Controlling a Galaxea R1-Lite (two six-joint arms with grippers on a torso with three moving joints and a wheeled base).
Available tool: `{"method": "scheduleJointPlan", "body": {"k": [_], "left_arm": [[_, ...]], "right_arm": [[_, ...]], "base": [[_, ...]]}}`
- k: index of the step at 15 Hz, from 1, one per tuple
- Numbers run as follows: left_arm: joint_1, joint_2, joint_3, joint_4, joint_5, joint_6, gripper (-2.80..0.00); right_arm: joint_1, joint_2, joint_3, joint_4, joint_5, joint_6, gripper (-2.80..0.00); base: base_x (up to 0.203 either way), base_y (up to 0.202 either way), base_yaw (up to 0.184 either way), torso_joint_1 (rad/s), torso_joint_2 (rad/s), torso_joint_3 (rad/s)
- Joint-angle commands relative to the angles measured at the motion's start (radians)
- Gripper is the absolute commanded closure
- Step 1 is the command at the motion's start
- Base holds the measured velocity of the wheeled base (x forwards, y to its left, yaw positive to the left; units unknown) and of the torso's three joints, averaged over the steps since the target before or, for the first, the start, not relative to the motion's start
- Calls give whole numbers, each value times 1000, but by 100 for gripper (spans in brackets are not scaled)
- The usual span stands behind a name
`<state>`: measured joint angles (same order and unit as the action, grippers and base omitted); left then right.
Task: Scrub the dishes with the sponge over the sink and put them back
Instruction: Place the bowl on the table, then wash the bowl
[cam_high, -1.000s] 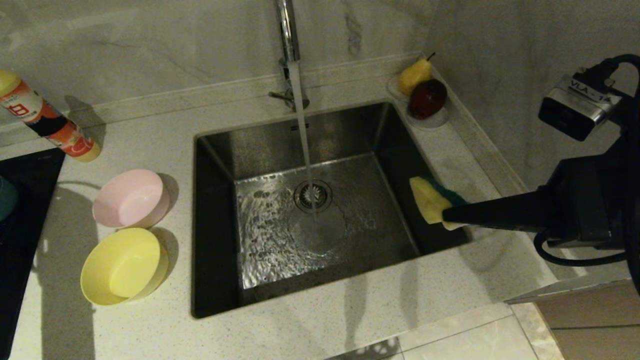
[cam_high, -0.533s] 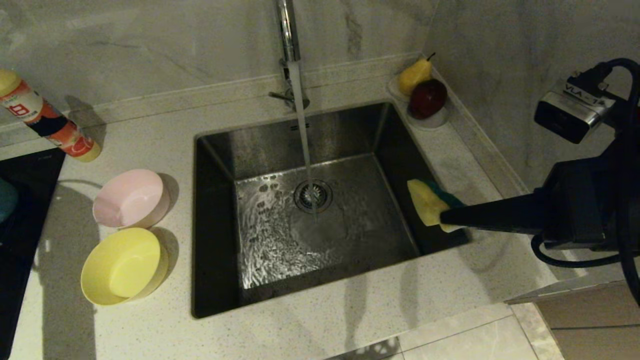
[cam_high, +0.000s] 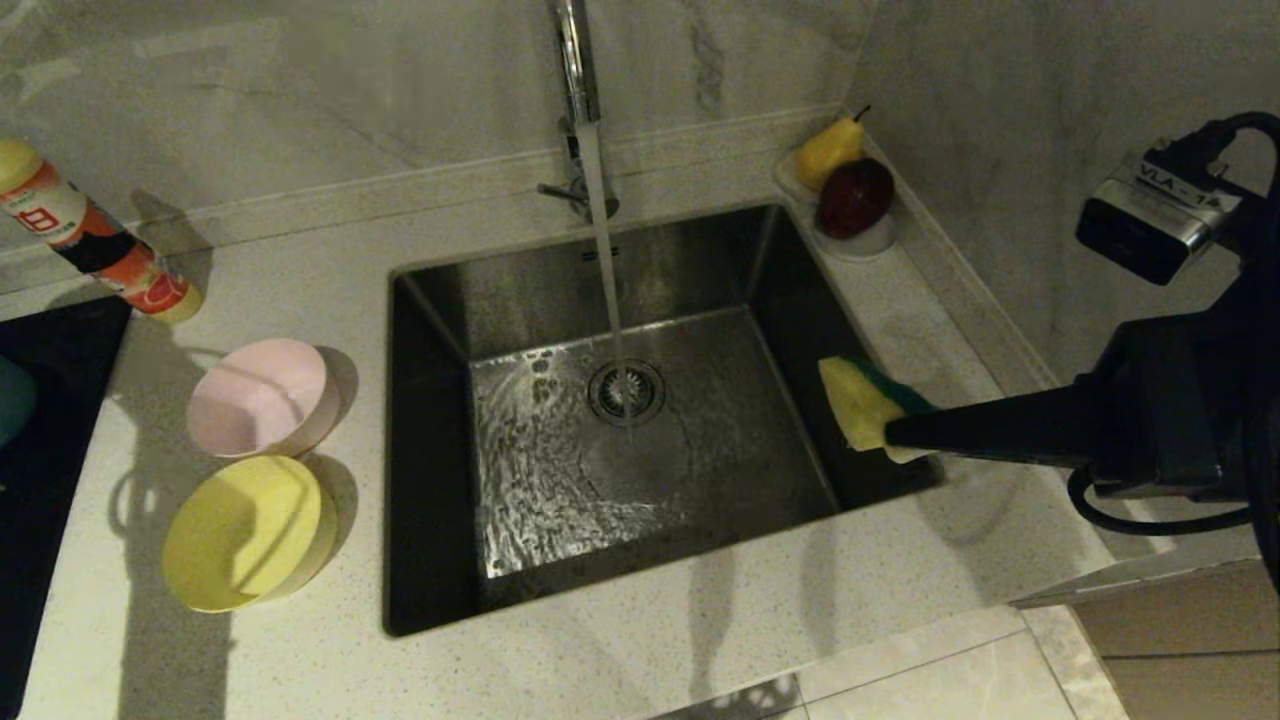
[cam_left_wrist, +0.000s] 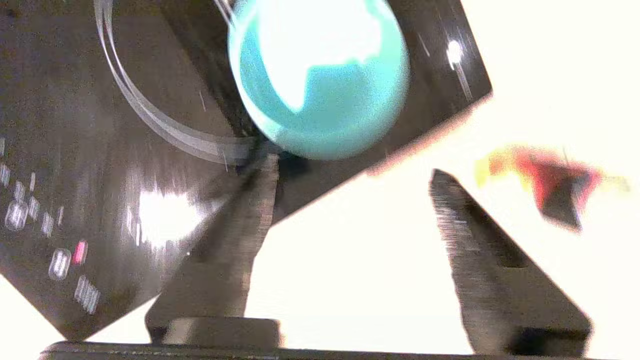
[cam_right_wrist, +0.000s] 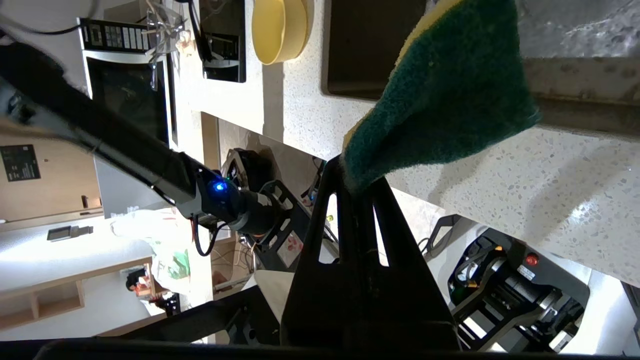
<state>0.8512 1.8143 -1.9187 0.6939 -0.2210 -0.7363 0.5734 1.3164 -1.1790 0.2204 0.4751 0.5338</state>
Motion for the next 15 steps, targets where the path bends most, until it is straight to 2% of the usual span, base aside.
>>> {"method": "scheduleJointPlan", "body": {"k": [1,4,8,10,13,14,15], "left_arm": [[-28,-128,8,84,-41,65,0],[-89,-229,112,137,-94,237,0],[-280,-332,332,138,-66,375,0],[-368,-341,419,121,-29,396,0],[-417,-301,543,-24,27,395,0],[-419,-276,562,-62,46,392,-280],[-420,-255,566,-78,51,383,-280]], "right_arm": [[0,-8,1,0,0,3,0],[0,-2,2,0,-3,9,0],[0,-6,8,4,-6,11,0],[0,-6,10,5,-6,12,0],[-1,-5,10,4,-6,12,0],[-1,-5,12,4,-6,12,0],[-1,-3,16,4,-7,12,0]], "base": [[0,0,0,0,0,0],[0,0,0,0,0,0],[0,0,0,0,0,0],[0,0,0,0,0,0],[0,0,0,0,0,0],[0,0,0,0,0,0],[0,0,0,0,0,0]]}}
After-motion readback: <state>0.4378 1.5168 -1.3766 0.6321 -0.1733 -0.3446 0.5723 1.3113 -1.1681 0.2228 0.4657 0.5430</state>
